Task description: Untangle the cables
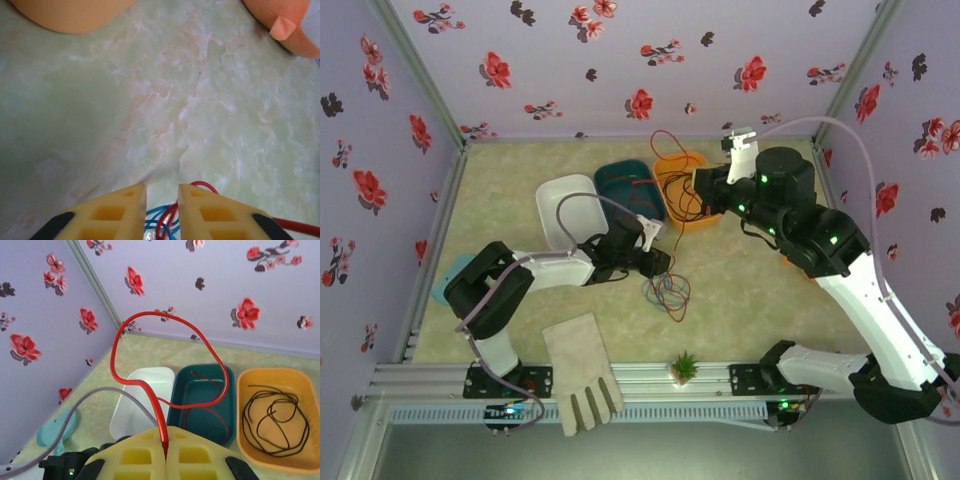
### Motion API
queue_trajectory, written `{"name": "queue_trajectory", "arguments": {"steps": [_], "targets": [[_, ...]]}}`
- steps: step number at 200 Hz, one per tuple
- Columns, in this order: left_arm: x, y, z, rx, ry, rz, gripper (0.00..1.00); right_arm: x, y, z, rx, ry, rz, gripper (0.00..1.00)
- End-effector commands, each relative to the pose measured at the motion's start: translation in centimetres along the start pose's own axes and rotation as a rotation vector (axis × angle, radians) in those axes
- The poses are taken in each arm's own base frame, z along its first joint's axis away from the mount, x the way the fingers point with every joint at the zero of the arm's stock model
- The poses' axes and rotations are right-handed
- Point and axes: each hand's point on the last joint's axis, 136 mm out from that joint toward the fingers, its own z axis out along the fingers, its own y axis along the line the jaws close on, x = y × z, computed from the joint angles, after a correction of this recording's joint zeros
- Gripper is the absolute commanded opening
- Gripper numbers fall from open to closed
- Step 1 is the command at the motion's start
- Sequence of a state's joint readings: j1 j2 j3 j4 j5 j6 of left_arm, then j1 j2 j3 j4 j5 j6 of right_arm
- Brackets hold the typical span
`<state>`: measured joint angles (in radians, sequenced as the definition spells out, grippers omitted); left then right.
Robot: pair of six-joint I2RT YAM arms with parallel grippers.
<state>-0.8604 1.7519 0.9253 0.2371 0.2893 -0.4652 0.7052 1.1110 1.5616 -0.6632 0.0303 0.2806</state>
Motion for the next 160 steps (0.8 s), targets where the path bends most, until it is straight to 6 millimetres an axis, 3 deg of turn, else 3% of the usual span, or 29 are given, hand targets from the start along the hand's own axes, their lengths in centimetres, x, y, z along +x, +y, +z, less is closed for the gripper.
{"name": "queue_trajectory", "arguments": {"steps": [1,28,44,82,104,134,160], "targets": [[0.0,-0.6,0.3,0.013,0.013,0.007,0.23,-0.9,-0.4,-1.2,0.031,-0.030,-0.032,0.03],[-0.4,-1.0,-0.5,0.028,-0.025,0.022,0.24,-0.7,-0.8,-1.2,0.052,-0.028,-0.030,0.04],[-0.8,-1.2,-1.2,0.044,-0.071,0.046,0.36,-0.7,-0.9,-1.2,0.055,-0.029,-0.028,0.04],[-2.5,-3.5,-4.0,0.129,-0.267,0.184,0.51,-1.1,-1.0,-1.3,0.064,-0.039,-0.018,0.04],[-3.0,-5.2,-5.4,0.150,-0.362,0.322,0.53,-1.2,-1.0,-1.3,0.069,-0.044,-0.009,0.04],[-3.2,-6.7,-4.8,0.138,-0.386,0.466,0.53,-1.3,-0.8,-1.1,0.058,-0.048,0.005,0.04],[-3.9,-6.9,-3.8,0.118,-0.412,0.510,0.52,-1.3,-0.7,-1.1,0.047,-0.050,0.017,0.04]]}}
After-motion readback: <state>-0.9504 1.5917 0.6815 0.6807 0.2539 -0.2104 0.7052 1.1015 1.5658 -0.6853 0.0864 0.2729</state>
